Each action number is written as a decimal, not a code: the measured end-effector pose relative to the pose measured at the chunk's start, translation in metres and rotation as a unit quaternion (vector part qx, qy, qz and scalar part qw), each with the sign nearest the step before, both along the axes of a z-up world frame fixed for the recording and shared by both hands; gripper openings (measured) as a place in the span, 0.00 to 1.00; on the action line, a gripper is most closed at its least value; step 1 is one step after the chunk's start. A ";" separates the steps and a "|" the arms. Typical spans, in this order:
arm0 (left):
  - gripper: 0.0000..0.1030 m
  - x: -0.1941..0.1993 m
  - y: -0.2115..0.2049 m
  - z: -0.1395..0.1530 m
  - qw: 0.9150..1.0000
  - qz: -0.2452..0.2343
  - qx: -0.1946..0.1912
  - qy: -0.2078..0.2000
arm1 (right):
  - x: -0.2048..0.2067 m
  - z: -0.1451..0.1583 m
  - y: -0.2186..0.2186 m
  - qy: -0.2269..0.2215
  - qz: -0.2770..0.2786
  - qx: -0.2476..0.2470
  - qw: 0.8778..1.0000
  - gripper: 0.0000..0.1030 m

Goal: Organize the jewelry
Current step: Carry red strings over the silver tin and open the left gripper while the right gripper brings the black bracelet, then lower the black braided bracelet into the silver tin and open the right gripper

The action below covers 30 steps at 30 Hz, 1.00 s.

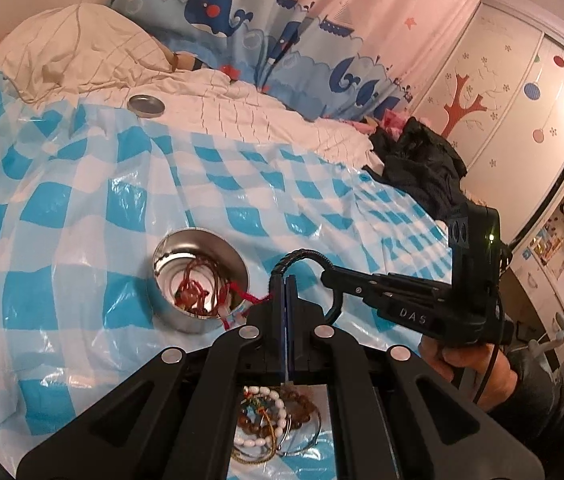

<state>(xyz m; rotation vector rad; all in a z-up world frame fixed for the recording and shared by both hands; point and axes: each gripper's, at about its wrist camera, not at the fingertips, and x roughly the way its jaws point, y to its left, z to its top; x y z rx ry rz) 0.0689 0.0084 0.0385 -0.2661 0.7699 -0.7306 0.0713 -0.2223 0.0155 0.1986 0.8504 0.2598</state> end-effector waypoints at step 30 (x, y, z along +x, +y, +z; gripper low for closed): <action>0.50 0.062 0.022 -0.044 0.988 0.134 0.030 0.073 | 0.065 -0.031 0.054 -0.006 0.027 -0.085 0.996 0.22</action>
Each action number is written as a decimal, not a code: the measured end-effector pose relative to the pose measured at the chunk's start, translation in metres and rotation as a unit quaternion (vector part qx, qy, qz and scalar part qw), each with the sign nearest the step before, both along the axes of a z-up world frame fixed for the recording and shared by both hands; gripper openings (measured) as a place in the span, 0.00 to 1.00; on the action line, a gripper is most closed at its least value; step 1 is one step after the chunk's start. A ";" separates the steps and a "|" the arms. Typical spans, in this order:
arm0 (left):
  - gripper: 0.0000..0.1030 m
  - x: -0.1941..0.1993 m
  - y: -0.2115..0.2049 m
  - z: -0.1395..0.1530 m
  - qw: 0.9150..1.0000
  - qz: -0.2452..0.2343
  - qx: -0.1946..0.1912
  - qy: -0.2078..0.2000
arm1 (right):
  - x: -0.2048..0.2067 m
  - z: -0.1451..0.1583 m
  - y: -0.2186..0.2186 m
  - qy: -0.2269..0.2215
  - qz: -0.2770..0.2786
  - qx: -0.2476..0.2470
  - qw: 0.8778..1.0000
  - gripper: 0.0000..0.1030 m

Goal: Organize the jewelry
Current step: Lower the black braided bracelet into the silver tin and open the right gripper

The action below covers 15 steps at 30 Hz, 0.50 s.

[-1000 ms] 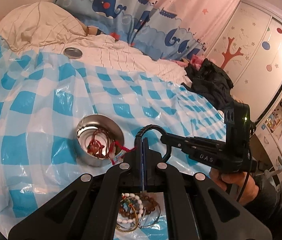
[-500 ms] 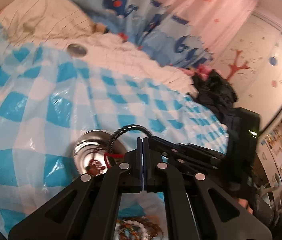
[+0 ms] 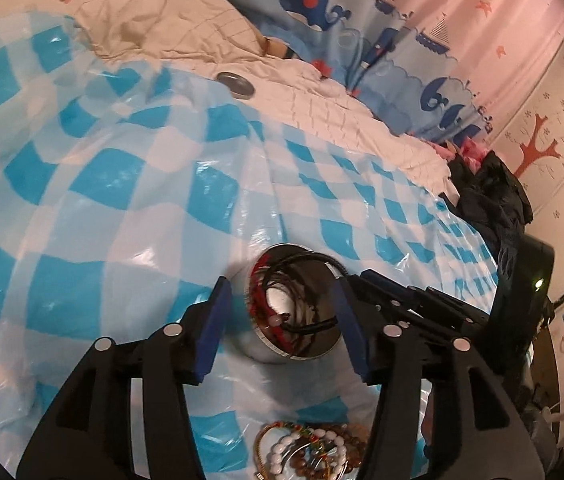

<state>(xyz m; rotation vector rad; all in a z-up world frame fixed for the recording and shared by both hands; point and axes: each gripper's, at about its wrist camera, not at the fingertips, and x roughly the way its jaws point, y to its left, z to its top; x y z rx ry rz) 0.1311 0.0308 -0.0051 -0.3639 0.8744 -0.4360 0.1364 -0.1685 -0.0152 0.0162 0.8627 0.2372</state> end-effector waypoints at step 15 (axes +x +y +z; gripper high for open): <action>0.54 -0.011 0.004 -0.002 1.000 -0.014 0.013 0.010 | -0.005 0.000 0.016 -0.021 0.057 0.046 0.997 0.29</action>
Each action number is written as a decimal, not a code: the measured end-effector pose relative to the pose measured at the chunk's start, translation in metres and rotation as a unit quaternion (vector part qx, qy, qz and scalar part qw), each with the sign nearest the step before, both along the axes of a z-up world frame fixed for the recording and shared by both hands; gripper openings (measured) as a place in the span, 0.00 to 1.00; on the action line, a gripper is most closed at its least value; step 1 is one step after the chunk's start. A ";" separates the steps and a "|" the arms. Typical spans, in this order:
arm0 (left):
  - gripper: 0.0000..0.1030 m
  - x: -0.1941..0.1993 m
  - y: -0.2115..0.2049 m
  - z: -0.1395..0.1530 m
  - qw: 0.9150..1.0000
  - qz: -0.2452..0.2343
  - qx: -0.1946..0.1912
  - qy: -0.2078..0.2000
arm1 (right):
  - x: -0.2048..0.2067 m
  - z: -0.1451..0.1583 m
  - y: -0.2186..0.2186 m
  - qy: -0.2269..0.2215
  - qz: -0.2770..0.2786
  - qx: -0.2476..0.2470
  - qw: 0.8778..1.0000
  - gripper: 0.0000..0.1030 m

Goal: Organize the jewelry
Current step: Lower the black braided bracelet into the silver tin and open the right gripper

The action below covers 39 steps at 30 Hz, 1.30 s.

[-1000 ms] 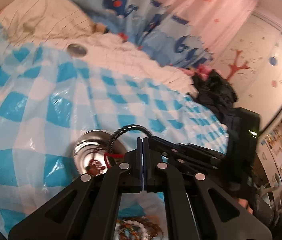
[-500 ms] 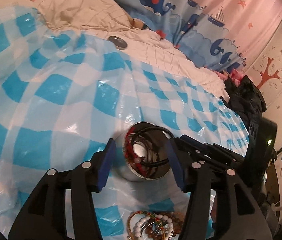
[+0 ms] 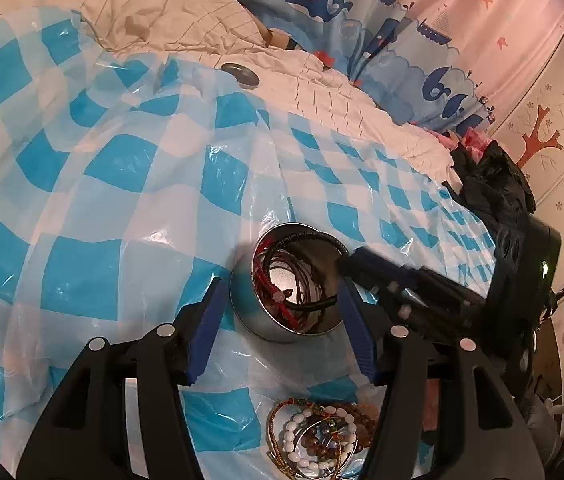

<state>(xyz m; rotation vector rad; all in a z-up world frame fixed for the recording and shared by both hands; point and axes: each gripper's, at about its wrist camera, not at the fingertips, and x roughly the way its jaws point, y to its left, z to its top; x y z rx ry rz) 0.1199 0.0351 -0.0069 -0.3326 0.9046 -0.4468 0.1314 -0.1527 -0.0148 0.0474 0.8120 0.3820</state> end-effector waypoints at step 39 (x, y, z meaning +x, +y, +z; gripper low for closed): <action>0.67 -0.090 0.040 0.056 0.996 0.031 0.056 -0.056 | -0.074 0.020 0.030 -0.046 0.017 -0.039 0.998 0.71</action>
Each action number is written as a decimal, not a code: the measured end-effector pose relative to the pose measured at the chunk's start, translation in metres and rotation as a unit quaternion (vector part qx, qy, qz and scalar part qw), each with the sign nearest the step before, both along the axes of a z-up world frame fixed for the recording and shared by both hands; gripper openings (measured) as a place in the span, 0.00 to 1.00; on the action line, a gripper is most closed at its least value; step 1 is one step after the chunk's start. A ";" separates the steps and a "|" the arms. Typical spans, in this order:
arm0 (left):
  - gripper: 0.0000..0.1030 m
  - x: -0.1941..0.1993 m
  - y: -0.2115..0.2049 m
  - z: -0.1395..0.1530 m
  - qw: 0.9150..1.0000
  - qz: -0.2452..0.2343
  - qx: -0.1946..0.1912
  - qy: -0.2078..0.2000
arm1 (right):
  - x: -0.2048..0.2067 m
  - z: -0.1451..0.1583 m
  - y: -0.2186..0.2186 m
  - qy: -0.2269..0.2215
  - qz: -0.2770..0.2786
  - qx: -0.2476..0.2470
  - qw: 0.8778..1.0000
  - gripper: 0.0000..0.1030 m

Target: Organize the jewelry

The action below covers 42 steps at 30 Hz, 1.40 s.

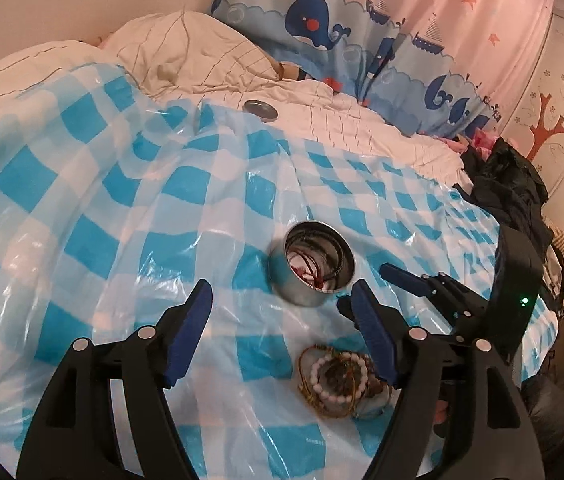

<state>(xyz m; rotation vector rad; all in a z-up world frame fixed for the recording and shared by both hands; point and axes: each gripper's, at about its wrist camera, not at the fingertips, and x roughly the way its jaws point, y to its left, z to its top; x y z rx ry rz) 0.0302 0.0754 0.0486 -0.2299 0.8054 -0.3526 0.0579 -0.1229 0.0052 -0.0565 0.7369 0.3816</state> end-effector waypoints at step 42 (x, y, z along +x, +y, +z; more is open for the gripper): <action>0.73 -0.044 -0.028 -0.057 0.996 -0.033 0.023 0.076 | -0.085 -0.027 -0.068 0.075 -0.052 -0.002 0.996 0.77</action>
